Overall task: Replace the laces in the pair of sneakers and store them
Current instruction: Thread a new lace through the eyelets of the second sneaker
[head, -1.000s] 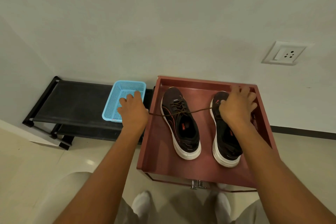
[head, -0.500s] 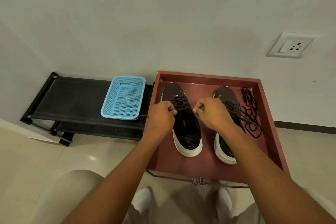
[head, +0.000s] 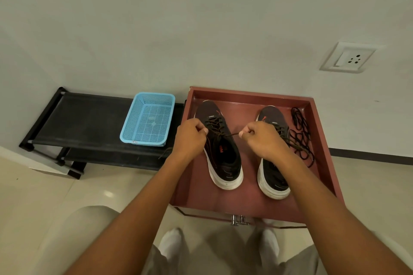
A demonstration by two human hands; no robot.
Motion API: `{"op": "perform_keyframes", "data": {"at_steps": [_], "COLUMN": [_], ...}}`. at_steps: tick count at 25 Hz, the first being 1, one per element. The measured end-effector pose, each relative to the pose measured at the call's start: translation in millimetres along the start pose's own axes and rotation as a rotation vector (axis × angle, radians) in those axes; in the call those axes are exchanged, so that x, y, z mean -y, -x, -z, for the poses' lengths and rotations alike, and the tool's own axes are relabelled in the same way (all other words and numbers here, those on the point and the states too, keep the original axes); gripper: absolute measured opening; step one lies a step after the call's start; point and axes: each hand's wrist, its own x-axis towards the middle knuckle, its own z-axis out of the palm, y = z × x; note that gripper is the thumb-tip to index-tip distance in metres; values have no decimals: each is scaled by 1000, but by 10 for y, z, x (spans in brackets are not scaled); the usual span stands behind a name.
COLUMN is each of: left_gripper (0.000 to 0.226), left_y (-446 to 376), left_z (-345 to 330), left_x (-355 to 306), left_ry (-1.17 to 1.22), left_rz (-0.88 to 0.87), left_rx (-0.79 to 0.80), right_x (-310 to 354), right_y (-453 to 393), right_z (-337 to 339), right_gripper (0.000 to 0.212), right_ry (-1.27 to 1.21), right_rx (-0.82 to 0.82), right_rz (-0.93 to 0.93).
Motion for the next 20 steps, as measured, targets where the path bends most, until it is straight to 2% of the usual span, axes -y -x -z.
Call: {"op": "perform_keyframes", "data": {"at_steps": [3,6,10,13,16,18,20], "left_gripper": [17,22,25,22,19,16,13], "left_y": [-11,-9,-31,-29,-26,-57,-82], "left_z": [92,215,321,210,27,-82,-159], "left_x": [-67,-129,-77,-34,-58,-46,-27], "left_ry": [176,380,635,766,813,838,870], "left_rz": [73,172,180,110,98,120,128], "left_rx": [154,317,482,393,210,98,54], "right_x": [36,63,53,113,145,153,165], "right_y": [-42,-107,-178,-210,-282,-329,-341], "right_z": [23,28,6,-111,-270,-348,-370], "right_gripper": [36,33,27,26,30,26,18], "right_ry": [-238,-574,-750,-938,-918,-883,-879], "right_rx": [47,129,225,93,-89,-115,-84], "right_rz": [28,-8,11,-10,43,65,55]}}
